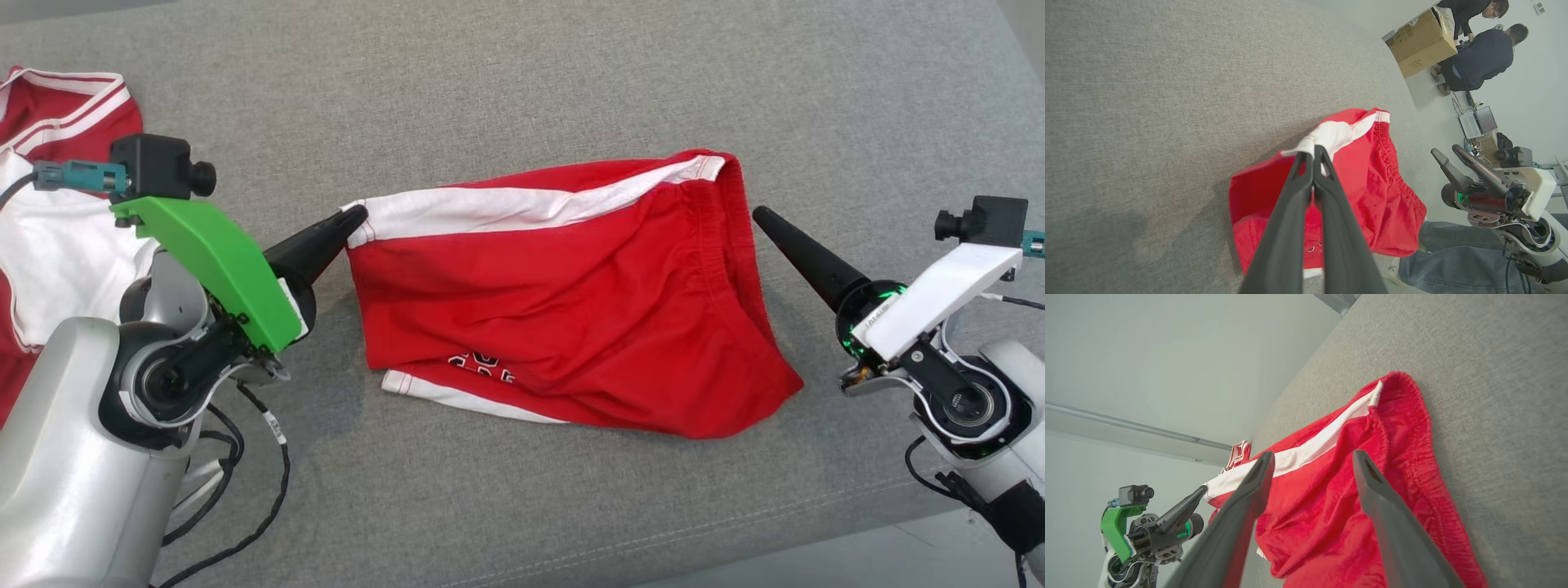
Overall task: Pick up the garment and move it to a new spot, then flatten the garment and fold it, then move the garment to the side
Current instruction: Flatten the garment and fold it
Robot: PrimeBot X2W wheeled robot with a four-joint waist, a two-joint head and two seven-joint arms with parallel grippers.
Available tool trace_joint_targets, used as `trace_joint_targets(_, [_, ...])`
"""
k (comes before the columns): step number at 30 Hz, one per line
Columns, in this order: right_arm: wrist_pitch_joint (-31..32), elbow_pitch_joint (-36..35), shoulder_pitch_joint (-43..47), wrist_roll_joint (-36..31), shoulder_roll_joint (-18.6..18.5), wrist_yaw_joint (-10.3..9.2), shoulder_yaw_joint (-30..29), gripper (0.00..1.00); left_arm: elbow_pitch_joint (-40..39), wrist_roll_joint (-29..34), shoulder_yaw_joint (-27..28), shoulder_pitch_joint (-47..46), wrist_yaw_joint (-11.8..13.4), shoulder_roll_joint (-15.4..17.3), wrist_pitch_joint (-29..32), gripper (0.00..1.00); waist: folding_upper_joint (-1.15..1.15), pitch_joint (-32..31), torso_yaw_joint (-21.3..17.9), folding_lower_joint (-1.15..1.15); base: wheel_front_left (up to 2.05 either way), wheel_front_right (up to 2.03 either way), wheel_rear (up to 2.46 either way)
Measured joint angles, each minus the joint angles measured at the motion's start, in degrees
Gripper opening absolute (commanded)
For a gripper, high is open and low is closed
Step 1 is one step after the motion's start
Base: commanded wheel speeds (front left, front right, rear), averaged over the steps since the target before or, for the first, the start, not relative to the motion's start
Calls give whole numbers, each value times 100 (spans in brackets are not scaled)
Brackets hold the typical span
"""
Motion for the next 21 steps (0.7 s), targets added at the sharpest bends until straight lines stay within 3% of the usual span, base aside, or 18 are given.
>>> trace_joint_targets(10, [-716, 576, -283, -854, 334, 73, 93, 100, 205, 2, -8, -32, -126, -97, -122, 0, 0, -74, -39, 0, 0, 0, 0])
trace_joint_targets(14, [-1029, 812, -616, -1407, 413, -90, 148, 100, 201, 44, -1, -87, -126, -102, -153, 0, 0, -31, -46, 0, 0, 0, 0])
trace_joint_targets(20, [-1150, 1257, -738, -1668, 827, -342, 458, 100, 203, 60, -79, -294, -169, -153, -154, 0, 0, 55, -14, 0, 0, 0, 0])
trace_joint_targets(21, [-1150, 1351, -754, -1693, 861, -378, 498, 96, 203, 60, -88, -309, -192, -164, -154, 0, 0, 69, -2, 0, 0, 0, 0])
